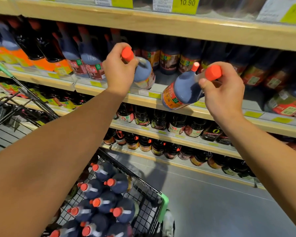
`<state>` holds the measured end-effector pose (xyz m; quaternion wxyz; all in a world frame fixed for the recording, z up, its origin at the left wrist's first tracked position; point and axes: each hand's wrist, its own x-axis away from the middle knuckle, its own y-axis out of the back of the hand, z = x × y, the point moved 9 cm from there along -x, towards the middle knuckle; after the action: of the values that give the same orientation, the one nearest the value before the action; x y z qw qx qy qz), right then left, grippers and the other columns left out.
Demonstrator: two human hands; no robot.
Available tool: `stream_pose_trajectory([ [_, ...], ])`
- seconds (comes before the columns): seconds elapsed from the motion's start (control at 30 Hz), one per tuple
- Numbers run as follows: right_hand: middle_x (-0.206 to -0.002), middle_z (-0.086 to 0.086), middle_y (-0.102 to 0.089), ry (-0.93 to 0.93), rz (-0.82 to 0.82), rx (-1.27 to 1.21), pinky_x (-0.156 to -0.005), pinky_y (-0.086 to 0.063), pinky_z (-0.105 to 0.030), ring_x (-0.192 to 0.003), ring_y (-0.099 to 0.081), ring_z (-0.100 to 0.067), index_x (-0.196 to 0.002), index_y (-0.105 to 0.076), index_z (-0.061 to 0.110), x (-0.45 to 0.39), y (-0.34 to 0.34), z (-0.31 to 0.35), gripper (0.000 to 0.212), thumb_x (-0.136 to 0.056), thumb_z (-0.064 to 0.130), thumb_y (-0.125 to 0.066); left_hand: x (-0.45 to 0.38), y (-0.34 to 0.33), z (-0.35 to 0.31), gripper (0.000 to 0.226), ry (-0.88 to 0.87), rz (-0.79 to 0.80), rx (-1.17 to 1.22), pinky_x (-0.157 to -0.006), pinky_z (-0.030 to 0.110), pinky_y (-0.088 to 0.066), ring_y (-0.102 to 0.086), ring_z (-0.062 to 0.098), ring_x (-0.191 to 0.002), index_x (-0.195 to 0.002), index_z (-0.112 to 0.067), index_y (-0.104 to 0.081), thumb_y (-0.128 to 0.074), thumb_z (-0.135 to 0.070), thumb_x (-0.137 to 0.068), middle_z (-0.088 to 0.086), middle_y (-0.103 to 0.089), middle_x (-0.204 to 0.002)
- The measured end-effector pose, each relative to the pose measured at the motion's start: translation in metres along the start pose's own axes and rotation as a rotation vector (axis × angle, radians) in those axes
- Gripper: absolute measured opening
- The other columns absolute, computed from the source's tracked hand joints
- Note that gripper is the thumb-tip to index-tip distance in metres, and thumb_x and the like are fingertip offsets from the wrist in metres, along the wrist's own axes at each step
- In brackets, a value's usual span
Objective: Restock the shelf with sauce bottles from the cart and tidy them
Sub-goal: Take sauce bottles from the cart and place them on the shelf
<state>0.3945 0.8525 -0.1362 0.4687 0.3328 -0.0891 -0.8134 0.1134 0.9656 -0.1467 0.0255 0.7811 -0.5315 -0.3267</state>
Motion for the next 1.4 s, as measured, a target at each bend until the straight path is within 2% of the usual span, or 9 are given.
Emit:
stream_pose_trajectory([
  [0.17, -0.08, 0.024, -0.053, 0.011, -0.002, -0.008, -0.069, -0.039, -0.005, -0.076, -0.05, 0.012, -0.101, -0.06, 0.017, -0.005, -0.005, -0.001, 0.021, -0.081, 0.016, -0.067, -0.009, -0.024, -0.003, 0.029, -0.058, 0.092, -0.135, -0.072, 0.004, -0.028, -0.052, 0.01, -0.086, -0.107, -0.02, -0.063, -0.069, -0.02, -0.079, -0.011, -0.063, -0.095],
  [0.3, -0.08, 0.023, -0.052, 0.03, -0.006, 0.0, -0.068, -0.038, -0.004, -0.079, -0.05, 0.0, -0.103, -0.06, 0.017, -0.008, -0.006, 0.001, 0.023, -0.081, 0.016, -0.067, -0.021, -0.042, -0.003, 0.022, -0.033, 0.134, -0.193, -0.064, 0.016, -0.027, -0.052, 0.018, -0.082, -0.095, -0.011, -0.06, -0.069, -0.025, -0.081, 0.001, -0.065, -0.089],
  [0.5, -0.08, 0.023, -0.052, 0.043, -0.019, 0.006, -0.07, -0.041, -0.012, -0.078, -0.05, -0.001, -0.104, -0.06, 0.016, -0.012, -0.007, -0.002, 0.024, -0.081, 0.016, -0.066, -0.033, -0.067, 0.006, 0.029, 0.087, 0.304, -0.36, -0.072, 0.028, -0.039, -0.055, 0.024, -0.092, -0.103, -0.001, -0.056, -0.066, -0.021, -0.085, 0.013, -0.06, -0.102],
  [0.57, -0.081, 0.022, -0.053, 0.058, -0.016, 0.0, -0.071, -0.042, -0.013, -0.078, -0.05, -0.002, -0.104, -0.06, 0.016, -0.013, -0.007, -0.003, 0.024, -0.08, 0.015, -0.066, -0.033, -0.077, 0.009, 0.034, 0.089, 0.372, -0.378, -0.074, 0.033, -0.044, -0.058, 0.028, -0.094, -0.115, -0.001, -0.054, -0.065, -0.017, -0.086, 0.014, -0.06, -0.101],
  [0.7, -0.083, 0.018, -0.055, 0.064, -0.031, -0.015, -0.075, -0.047, -0.023, -0.081, -0.055, -0.009, -0.104, -0.06, 0.015, -0.016, -0.008, -0.002, 0.026, -0.079, 0.016, -0.066, -0.033, -0.087, 0.022, 0.075, 0.036, 0.456, -0.322, -0.077, 0.03, -0.042, -0.054, 0.023, -0.093, -0.15, -0.017, -0.018, -0.059, -0.008, -0.088, 0.01, -0.056, -0.106],
  [0.9, -0.084, 0.02, -0.056, 0.061, -0.04, -0.027, -0.079, -0.051, -0.029, -0.084, -0.057, -0.008, -0.105, -0.06, 0.014, -0.017, -0.015, 0.003, 0.027, -0.079, 0.017, -0.067, -0.017, -0.069, 0.048, 0.06, 0.079, 0.181, -0.18, -0.087, 0.014, -0.029, -0.045, 0.022, -0.114, -0.131, -0.007, -0.039, -0.069, -0.022, -0.082, 0.012, -0.04, -0.132],
  [1.03, -0.089, 0.011, -0.059, 0.058, -0.043, -0.041, -0.078, -0.051, -0.032, -0.084, -0.059, -0.012, -0.105, -0.06, 0.015, -0.014, -0.018, 0.004, 0.027, -0.079, 0.017, -0.068, -0.006, -0.096, 0.08, 0.08, 0.305, 0.288, -0.016, -0.098, 0.029, -0.041, -0.05, 0.021, -0.117, -0.14, -0.012, -0.031, -0.072, -0.037, -0.077, 0.006, -0.052, -0.131],
  [1.2, -0.087, 0.014, -0.057, 0.054, -0.046, -0.034, -0.076, -0.051, -0.031, -0.083, -0.057, -0.013, -0.105, -0.06, 0.015, -0.013, -0.015, 0.001, 0.027, -0.079, 0.017, -0.068, -0.008, -0.111, 0.075, 0.073, 0.28, 0.301, 0.042, -0.103, 0.032, -0.042, -0.051, 0.024, -0.122, -0.142, -0.02, -0.034, -0.07, -0.033, -0.08, 0.002, -0.053, -0.136],
  [1.4, -0.091, 0.008, -0.061, 0.043, -0.048, -0.053, -0.079, -0.052, -0.04, -0.086, -0.061, -0.018, -0.104, -0.06, 0.017, -0.015, -0.009, -0.005, 0.027, -0.078, 0.016, -0.067, 0.005, -0.141, 0.052, 0.057, 0.271, 0.368, 0.025, -0.088, 0.025, -0.039, -0.054, 0.026, -0.113, -0.132, -0.012, -0.044, -0.069, -0.029, -0.084, 0.007, -0.059, -0.122],
])
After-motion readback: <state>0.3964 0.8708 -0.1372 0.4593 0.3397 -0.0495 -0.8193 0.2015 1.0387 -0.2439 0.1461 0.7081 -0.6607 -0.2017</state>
